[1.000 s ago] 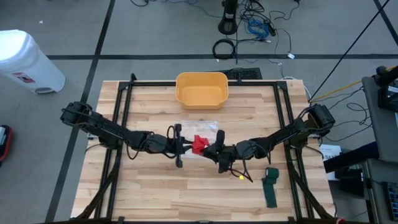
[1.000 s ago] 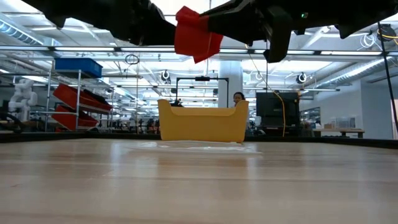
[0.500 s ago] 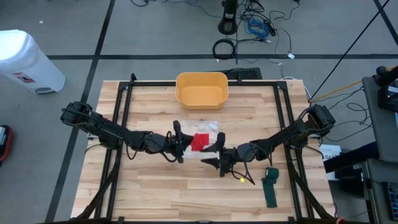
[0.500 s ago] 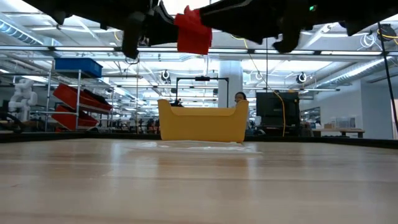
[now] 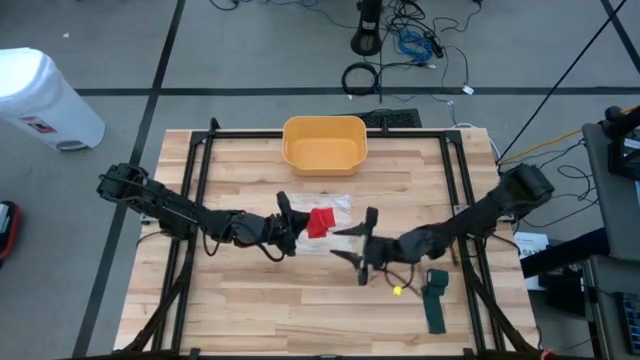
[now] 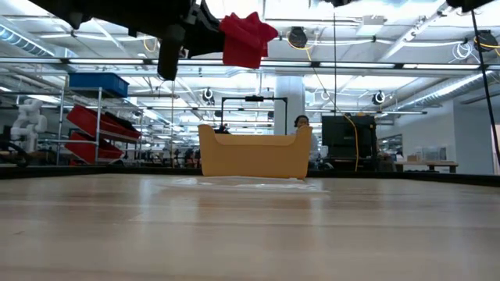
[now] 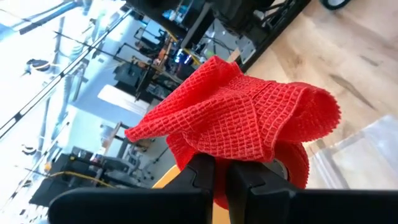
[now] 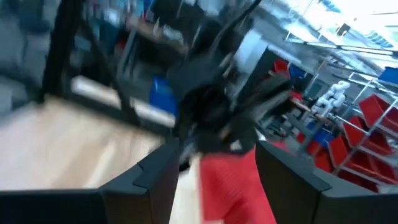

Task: Roll bandage
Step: Roll the red bandage

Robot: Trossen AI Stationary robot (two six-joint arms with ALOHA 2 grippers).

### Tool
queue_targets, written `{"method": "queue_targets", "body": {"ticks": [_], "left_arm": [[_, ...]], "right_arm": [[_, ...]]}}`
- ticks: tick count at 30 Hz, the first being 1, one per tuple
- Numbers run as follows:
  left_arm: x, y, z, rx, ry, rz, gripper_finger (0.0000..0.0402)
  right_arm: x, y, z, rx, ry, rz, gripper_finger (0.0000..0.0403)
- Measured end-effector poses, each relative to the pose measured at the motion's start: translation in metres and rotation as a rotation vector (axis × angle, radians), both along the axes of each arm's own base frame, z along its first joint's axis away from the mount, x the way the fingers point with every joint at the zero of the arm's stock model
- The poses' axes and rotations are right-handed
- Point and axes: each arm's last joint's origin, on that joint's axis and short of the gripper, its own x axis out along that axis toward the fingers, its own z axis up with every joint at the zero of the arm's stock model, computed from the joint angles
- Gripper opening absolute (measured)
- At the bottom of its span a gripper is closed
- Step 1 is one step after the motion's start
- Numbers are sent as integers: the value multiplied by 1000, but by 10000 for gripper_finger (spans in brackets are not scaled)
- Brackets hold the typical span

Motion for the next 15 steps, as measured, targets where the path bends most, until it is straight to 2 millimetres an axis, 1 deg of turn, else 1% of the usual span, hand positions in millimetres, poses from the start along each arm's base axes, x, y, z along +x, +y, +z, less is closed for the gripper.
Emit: {"method": "queue_targets", "body": {"ticks": [2, 4, 8, 12, 15], "left_arm": [[0, -1, 0, -1, 3, -26, 13], [0, -1, 0, -1, 2, -43, 13], [0, -1, 0, -7, 1, -45, 13], [0, -1, 0, -10, 1, -46, 13], [0, -1, 0, -10, 1, -46, 13]], "right_arm": [[-3, -10, 11, 45, -16, 6, 199], [-3, -25, 14, 100, 7, -1, 199], [5, -49, 11, 236, 27, 63, 199], [11, -62, 4, 302, 49, 77, 199], [14, -67, 2, 328, 44, 85, 199]]}}
